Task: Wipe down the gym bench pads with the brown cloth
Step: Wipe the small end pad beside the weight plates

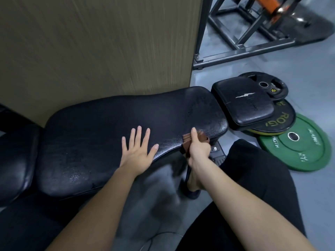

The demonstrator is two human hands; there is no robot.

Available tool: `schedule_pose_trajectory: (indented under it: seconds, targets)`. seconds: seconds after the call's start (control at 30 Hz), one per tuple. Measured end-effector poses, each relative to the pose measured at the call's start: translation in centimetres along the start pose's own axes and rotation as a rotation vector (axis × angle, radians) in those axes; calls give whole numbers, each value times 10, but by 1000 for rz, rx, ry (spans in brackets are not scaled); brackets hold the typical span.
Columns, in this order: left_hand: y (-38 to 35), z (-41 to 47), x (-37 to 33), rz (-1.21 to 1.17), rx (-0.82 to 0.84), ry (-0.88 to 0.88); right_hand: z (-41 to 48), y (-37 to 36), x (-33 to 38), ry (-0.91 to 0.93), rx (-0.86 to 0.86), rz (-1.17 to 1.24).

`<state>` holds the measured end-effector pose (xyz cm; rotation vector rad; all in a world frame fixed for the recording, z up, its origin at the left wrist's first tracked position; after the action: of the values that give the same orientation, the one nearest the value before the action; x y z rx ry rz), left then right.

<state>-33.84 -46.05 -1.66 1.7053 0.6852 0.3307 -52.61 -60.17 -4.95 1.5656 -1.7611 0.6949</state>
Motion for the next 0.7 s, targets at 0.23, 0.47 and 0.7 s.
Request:
schedule_pose_trajectory:
  seconds: [0.23,0.47,0.7]
  targets:
    - [-1,4,1,-10,83,1,46,43,64,77,-161,29]
    - [2,2,-1,-8,116,5,6,12,17,45,-53,-120]
    - [2,2,1,-30,110,1,-56,-48,-54,-165,102,-168]
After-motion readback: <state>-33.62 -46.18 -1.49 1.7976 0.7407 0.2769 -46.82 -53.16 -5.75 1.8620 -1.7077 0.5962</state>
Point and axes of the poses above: each hand's wrist, its own z-axis towards the middle knuckle, its own y-axis out of the back of the hand, x = y × z, the point moved 7 cm from there along z, towards the middle knuckle, and after that the axes turned 3 degrees about z, right-handed, at the moved point
